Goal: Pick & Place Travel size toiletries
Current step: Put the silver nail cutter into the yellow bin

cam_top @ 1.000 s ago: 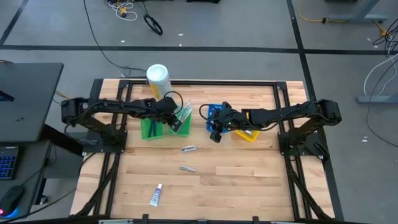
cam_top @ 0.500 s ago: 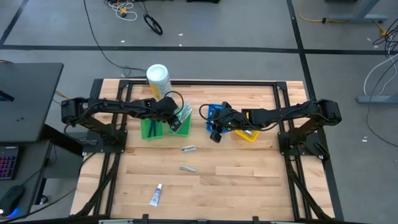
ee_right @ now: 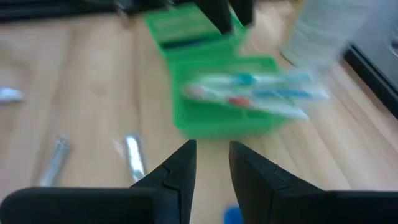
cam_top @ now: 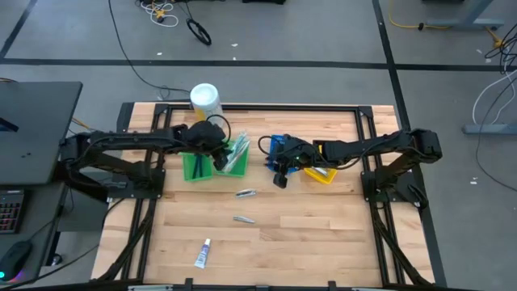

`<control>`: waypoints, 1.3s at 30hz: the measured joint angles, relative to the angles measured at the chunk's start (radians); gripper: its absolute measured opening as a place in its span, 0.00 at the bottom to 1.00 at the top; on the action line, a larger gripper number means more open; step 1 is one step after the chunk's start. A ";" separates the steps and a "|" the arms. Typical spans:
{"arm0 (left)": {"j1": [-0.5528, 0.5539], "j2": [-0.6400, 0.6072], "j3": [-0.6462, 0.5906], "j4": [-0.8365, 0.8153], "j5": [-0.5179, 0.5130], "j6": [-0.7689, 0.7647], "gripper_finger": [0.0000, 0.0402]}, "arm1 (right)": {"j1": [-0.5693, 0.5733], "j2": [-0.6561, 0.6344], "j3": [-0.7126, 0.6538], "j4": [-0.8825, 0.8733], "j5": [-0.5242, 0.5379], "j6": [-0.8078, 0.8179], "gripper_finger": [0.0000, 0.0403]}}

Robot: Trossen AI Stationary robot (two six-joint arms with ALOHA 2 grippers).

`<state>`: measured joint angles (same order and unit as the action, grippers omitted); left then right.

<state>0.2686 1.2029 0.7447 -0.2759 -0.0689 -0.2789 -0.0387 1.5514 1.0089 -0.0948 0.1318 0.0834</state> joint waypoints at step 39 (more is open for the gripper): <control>-0.292 -0.012 -0.002 -0.054 -0.195 0.103 0.36 | 0.099 0.149 0.000 0.261 -0.162 -0.072 0.32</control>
<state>-0.0234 1.1911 0.7427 -0.3297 -0.2635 -0.1756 0.0600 1.7008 1.0092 0.1659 -0.0297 0.0113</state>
